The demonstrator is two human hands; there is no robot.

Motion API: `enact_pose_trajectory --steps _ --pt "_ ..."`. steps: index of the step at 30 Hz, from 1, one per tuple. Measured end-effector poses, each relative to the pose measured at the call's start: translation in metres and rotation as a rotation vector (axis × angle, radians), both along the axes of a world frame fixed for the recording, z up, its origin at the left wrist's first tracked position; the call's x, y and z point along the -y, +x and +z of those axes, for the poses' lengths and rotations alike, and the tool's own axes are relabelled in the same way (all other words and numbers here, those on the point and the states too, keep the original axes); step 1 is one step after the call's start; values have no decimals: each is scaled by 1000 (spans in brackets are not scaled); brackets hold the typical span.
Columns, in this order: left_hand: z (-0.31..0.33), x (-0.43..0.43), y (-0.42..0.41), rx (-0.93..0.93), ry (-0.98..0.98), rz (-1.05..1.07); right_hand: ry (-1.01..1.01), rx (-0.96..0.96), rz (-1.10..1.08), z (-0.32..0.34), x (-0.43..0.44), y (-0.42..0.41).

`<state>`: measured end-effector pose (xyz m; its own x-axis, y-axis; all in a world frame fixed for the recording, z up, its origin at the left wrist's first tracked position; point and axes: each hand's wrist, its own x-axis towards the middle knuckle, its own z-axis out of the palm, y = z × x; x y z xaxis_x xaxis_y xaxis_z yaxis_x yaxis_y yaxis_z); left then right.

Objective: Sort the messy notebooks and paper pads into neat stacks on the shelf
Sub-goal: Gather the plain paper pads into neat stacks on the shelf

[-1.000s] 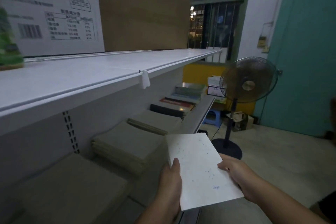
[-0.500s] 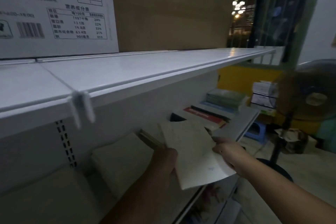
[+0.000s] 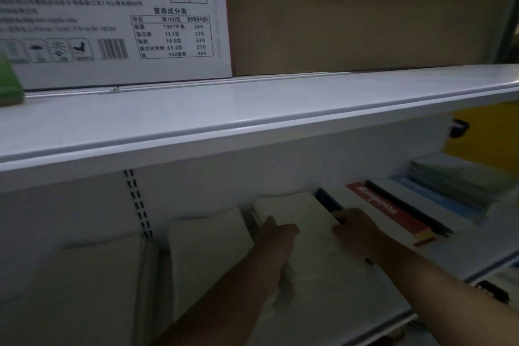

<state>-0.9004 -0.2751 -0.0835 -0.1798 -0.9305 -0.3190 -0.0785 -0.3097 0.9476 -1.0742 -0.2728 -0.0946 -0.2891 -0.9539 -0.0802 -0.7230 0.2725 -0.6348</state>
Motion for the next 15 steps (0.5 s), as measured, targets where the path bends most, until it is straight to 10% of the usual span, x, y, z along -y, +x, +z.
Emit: enact_pose_trajectory --steps 8,15 --pt "2 -21 -3 174 -60 -3 47 -114 55 -18 7 -10" --pt "48 -54 81 451 -539 10 93 -574 110 10 0 23"
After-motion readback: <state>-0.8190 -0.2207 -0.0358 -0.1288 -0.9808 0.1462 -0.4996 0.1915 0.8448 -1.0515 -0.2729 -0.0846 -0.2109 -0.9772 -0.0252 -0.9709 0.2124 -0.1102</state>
